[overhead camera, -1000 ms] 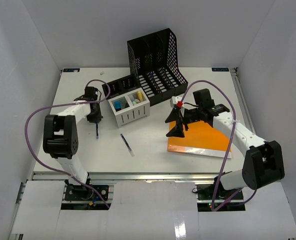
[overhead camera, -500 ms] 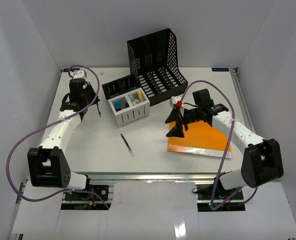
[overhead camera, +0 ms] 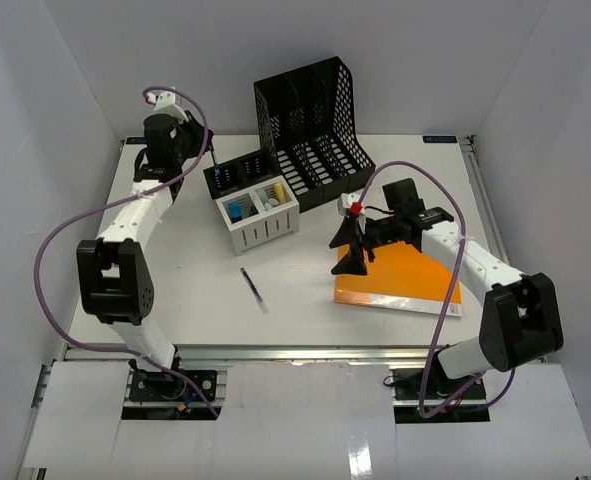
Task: Organize the desk
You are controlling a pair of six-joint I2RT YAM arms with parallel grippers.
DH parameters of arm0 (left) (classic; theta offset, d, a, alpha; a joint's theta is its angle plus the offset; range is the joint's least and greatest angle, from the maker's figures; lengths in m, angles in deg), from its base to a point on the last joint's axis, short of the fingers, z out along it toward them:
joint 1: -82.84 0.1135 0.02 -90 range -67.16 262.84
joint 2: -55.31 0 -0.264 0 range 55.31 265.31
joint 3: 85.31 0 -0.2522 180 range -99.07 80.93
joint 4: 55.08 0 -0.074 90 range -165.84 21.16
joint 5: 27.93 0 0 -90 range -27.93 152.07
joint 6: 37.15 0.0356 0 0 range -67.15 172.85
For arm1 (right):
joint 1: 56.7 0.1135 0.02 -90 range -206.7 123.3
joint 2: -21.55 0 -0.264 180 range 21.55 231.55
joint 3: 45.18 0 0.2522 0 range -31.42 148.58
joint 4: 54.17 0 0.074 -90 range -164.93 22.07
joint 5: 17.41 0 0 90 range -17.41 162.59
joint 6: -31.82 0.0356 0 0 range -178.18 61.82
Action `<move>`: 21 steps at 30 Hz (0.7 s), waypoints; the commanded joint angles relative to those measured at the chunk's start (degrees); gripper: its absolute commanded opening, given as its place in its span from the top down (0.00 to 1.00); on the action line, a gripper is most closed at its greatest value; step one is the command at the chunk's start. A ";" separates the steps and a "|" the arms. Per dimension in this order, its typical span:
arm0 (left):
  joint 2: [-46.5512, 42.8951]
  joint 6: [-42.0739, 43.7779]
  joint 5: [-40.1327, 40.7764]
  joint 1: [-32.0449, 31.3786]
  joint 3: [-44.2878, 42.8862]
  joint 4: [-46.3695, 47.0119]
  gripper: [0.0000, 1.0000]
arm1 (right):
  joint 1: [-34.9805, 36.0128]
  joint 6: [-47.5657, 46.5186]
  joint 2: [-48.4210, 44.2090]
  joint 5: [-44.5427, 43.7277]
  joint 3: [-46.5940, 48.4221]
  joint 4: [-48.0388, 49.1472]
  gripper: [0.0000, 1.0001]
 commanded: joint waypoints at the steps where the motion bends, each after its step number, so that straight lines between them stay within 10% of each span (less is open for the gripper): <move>1: 4.05 1.14 -0.04 -0.68 -4.39 4.18 0.93 | -0.18 -1.12 1.32 0.92 1.37 -0.96 0.21; 8: 6.68 3.12 0.61 -2.20 -2.10 7.19 0.85 | -0.17 -1.80 1.59 0.67 1.46 -1.57 0.21; 21: -1.25 4.21 -0.29 -3.05 9.10 10.87 0.37 | 0.25 -3.37 2.54 0.21 1.81 -3.13 0.21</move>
